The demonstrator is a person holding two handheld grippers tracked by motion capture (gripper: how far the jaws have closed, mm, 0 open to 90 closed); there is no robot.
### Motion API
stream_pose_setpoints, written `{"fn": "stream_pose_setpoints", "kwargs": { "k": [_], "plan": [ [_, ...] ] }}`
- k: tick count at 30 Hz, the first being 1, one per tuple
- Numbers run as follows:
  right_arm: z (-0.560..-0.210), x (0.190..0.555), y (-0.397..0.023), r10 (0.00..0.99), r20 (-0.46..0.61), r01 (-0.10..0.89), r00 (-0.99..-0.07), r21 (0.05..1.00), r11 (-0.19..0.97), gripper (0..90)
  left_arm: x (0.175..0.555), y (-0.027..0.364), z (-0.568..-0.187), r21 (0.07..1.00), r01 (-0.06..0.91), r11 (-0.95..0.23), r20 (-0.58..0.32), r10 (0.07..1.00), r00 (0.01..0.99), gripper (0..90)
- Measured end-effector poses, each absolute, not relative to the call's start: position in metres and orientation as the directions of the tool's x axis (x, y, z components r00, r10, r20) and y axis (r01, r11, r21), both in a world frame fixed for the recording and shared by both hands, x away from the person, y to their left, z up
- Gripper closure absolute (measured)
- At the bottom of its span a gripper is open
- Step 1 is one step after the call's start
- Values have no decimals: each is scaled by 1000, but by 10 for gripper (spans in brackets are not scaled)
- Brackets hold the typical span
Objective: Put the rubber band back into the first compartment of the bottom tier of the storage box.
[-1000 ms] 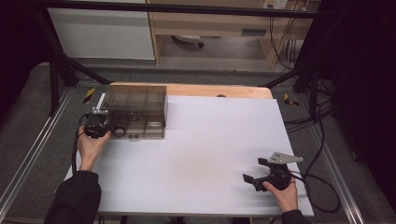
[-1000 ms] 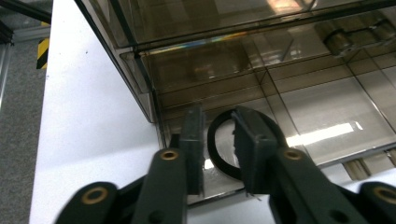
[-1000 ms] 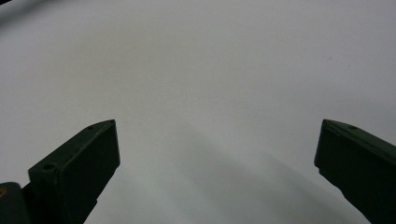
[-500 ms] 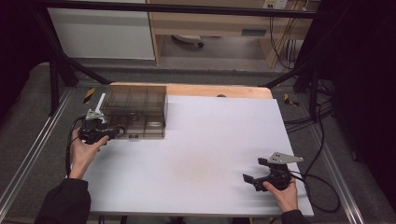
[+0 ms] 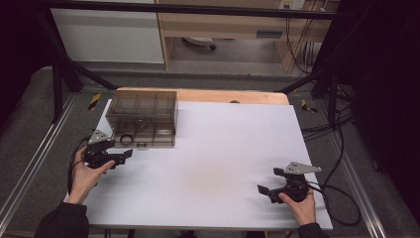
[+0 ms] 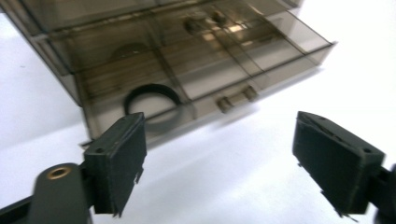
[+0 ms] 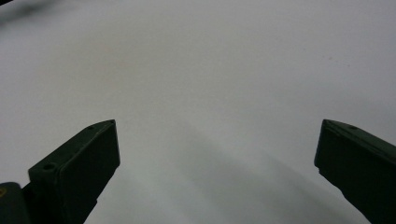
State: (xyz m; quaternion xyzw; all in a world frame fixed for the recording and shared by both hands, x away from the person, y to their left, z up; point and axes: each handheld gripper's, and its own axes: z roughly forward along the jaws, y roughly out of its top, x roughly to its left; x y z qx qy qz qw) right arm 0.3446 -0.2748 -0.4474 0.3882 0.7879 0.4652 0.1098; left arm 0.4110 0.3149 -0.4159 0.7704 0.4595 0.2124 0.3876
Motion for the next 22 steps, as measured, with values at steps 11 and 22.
{"fn": "stream_pose_setpoints", "kwargs": {
  "k": [11,22],
  "plan": [
    [-447,344,-275,713,192,511,-675,818,264,7,382,302,-423,799,515,-310,-35,831,555,72],
    [-447,344,-275,710,192,510,-677,818,266,7,364,297,-433,801,497,-334,-44,795,605,65]
  ]
}}
